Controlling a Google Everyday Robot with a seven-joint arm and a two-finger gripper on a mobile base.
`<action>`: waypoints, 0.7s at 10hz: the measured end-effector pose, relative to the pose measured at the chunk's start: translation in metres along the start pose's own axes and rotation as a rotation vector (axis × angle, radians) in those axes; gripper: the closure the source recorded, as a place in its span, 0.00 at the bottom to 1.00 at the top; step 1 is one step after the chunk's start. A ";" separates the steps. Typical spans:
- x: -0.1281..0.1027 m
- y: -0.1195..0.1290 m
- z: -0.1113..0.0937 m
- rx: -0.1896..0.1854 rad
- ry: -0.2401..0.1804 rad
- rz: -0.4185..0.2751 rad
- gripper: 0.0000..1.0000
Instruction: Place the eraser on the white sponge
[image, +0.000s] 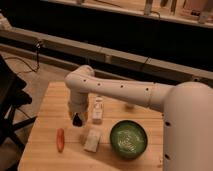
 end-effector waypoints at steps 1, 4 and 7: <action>-0.004 0.009 0.000 0.001 0.000 0.005 0.96; -0.012 0.022 0.004 0.010 -0.008 0.012 0.96; -0.016 0.037 0.010 0.024 -0.013 0.010 0.96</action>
